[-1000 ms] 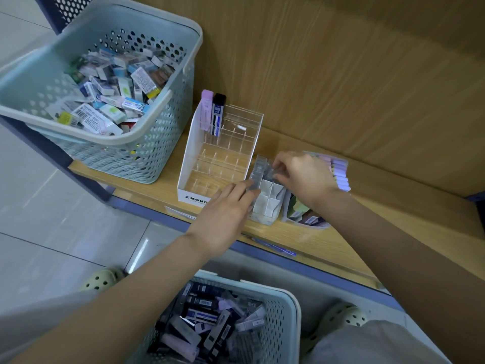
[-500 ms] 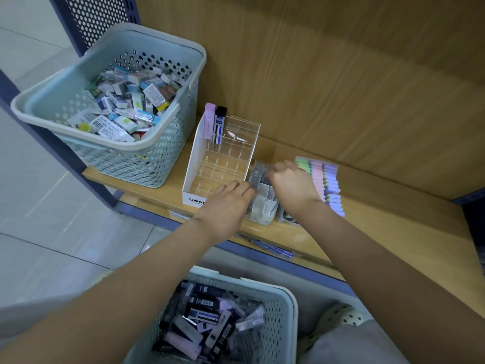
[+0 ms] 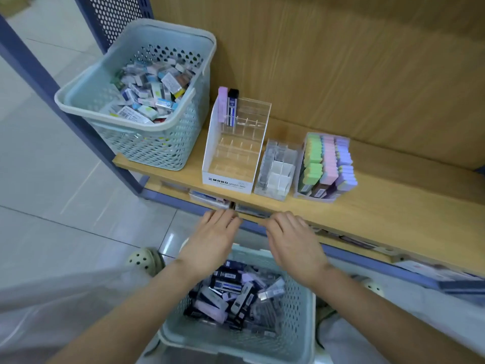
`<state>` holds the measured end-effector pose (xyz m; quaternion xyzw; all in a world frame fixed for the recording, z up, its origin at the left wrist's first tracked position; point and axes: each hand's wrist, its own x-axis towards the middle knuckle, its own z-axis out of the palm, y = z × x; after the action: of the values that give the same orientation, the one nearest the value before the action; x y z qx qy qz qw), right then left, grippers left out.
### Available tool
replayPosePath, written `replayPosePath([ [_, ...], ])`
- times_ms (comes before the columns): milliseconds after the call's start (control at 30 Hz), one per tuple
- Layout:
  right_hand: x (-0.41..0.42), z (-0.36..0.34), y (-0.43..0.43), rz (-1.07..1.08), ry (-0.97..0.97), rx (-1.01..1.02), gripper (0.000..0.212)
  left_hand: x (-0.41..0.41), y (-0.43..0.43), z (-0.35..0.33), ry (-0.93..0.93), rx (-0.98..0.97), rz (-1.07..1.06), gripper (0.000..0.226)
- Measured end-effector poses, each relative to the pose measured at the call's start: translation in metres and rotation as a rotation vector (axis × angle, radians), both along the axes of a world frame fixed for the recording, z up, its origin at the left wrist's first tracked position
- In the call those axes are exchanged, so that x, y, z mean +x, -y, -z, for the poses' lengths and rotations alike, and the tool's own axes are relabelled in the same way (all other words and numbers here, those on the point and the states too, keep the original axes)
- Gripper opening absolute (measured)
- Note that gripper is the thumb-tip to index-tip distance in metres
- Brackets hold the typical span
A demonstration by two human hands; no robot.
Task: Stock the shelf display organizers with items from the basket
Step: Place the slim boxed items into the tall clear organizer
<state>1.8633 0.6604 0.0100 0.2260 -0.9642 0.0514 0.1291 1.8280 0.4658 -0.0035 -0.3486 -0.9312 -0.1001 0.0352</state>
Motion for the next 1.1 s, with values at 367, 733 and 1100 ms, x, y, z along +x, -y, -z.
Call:
replayPosePath([
  [367, 0.084, 0.129, 0.027, 0.472, 1.01, -0.354, 0.045, 0.079, 0.04, 0.11, 0.744, -0.189, -0.152, 0.044],
  [733, 0.087, 0.175, 0.061, 0.764, 1.045, -0.385, 0.075, 0.079, 0.037, 0.157, 0.829, -0.283, -0.096, 0.039],
  [1100, 0.069, 0.163, 0.045, 0.858, 1.019, -0.679, 0.024, 0.074, 0.032, 0.146, 1.03, -0.028, -0.303, 0.013],
])
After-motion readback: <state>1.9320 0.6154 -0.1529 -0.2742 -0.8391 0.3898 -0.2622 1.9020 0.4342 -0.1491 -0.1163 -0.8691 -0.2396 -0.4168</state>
